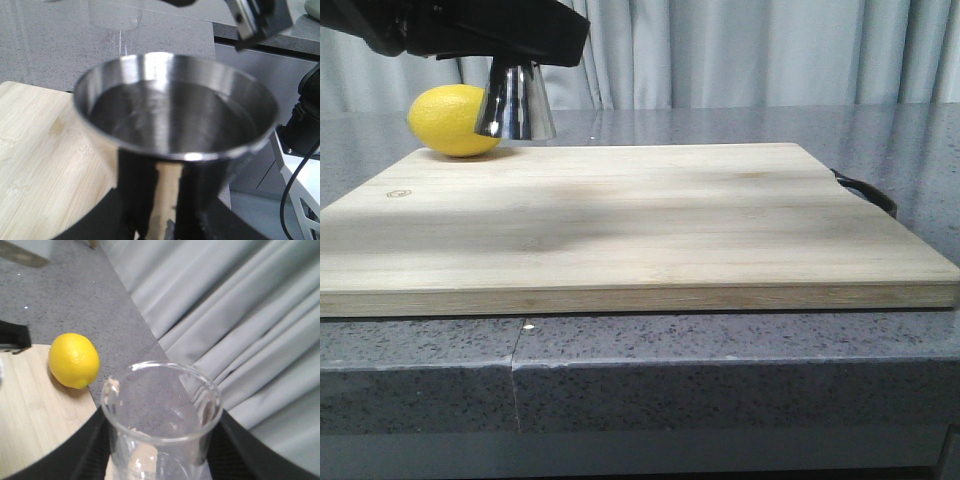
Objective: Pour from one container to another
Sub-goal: 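Return the beaker upright to its spot and open the right gripper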
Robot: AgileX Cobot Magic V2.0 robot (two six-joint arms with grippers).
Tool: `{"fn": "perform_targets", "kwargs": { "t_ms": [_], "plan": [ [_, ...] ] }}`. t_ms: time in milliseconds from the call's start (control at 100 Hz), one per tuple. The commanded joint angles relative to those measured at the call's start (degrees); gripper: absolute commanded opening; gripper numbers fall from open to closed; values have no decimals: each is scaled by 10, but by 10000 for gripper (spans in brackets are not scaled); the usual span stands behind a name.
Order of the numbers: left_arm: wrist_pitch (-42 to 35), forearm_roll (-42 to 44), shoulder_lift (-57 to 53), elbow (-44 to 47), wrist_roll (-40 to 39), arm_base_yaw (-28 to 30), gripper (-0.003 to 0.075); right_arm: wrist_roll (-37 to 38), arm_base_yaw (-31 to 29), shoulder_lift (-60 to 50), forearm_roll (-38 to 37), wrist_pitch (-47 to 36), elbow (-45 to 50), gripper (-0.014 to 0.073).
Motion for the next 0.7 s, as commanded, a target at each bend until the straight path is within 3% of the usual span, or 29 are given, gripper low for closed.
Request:
{"fn": "perform_targets", "kwargs": {
  "t_ms": [0,270,490,690],
  "plan": [
    [64,-43,-23,-18,-4,-6,-20,53,-29,-17,32,-20,-21,192],
    [64,-43,-23,-18,-4,-6,-20,185,-134,4,42,-129,39,192],
    [62,-43,-23,-18,-4,-6,-20,187,-166,28,43,-233,133,192],
    [61,-43,-23,-18,-4,-6,-20,187,-181,61,51,-289,161,192]
  ]
}}
